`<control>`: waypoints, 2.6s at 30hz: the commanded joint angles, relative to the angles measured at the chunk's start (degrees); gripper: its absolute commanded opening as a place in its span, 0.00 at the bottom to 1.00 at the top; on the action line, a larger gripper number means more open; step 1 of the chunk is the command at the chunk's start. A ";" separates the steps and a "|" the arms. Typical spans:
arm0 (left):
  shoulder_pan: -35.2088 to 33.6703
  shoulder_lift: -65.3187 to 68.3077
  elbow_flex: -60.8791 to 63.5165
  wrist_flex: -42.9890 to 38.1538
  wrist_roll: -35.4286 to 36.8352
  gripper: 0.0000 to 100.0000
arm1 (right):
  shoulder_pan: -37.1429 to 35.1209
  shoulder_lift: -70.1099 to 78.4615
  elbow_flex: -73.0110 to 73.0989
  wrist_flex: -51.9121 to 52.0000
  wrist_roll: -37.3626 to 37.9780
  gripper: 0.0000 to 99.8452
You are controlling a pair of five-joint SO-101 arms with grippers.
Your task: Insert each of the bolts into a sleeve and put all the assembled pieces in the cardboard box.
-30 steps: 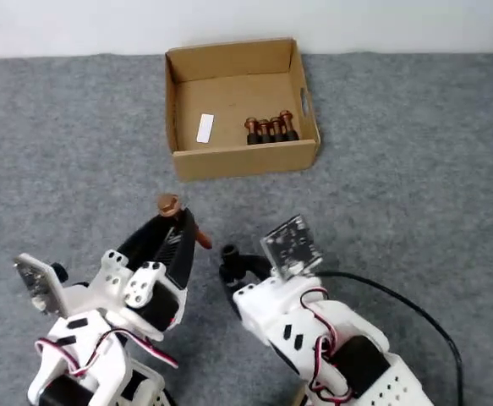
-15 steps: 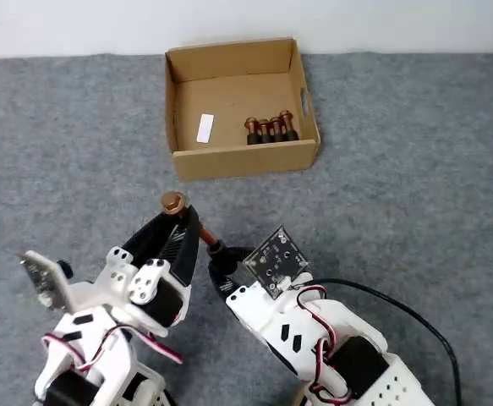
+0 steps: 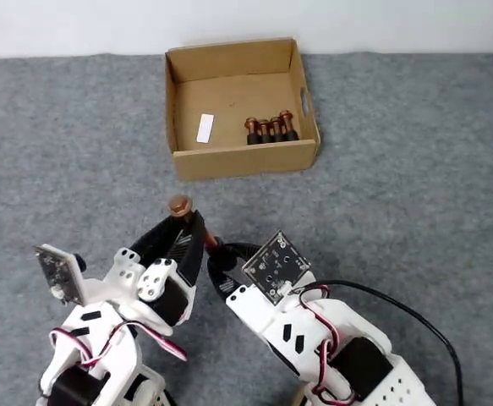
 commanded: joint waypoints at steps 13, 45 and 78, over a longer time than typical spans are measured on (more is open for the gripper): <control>10.29 -0.35 1.71 13.01 -11.69 0.01 | -0.04 -0.57 -4.75 -1.63 0.62 0.01; -17.58 2.55 -15.78 18.29 -17.05 0.01 | 10.51 0.22 -4.84 -1.63 -3.08 0.01; -30.15 2.37 24.75 9.85 -41.23 0.01 | 29.93 99.12 -86.33 -6.02 20.22 0.01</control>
